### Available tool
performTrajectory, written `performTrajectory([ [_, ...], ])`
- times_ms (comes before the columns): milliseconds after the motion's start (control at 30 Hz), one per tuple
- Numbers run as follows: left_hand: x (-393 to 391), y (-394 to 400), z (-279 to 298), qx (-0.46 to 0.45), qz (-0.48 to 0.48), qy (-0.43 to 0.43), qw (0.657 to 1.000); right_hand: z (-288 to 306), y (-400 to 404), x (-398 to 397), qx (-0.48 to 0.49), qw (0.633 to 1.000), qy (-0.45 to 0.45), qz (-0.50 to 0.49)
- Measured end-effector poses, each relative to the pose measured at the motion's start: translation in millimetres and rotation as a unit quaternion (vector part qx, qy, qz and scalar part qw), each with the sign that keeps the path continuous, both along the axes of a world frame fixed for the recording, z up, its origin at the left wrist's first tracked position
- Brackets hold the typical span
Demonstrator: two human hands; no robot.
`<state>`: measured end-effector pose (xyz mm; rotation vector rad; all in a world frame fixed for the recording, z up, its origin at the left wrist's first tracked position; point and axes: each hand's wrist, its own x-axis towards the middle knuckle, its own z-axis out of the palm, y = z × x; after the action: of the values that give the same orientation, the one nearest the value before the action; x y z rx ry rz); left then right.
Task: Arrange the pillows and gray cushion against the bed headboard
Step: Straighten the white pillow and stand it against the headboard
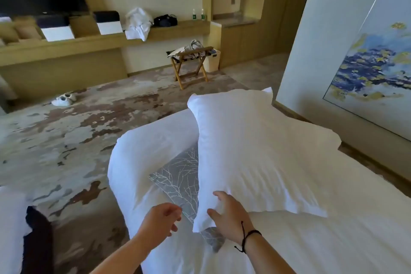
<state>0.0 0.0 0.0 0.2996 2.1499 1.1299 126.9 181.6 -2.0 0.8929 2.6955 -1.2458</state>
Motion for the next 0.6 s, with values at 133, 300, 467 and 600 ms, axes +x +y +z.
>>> performTrajectory([
  [133,-84.7,36.5,-46.5,0.021,-0.002,-0.035,0.999,-37.7,29.2,-84.9,0.126,0.986,-0.093,-0.057],
  [300,-174.1,106.4,-108.2,0.015,0.013,-0.118,0.993,-73.1,67.0,-170.8,0.127,0.963,-0.215,-0.098],
  [467,-203.3,202.8,-151.2,0.020,-0.010,-0.174,0.985,-87.6,81.1,-190.1,0.121,0.956,-0.258,-0.066],
  [600,-207.0,250.7,-170.6,0.013,0.071,-0.230,0.971,-84.6,90.1,-177.5,0.099,0.958,-0.256,-0.081],
])
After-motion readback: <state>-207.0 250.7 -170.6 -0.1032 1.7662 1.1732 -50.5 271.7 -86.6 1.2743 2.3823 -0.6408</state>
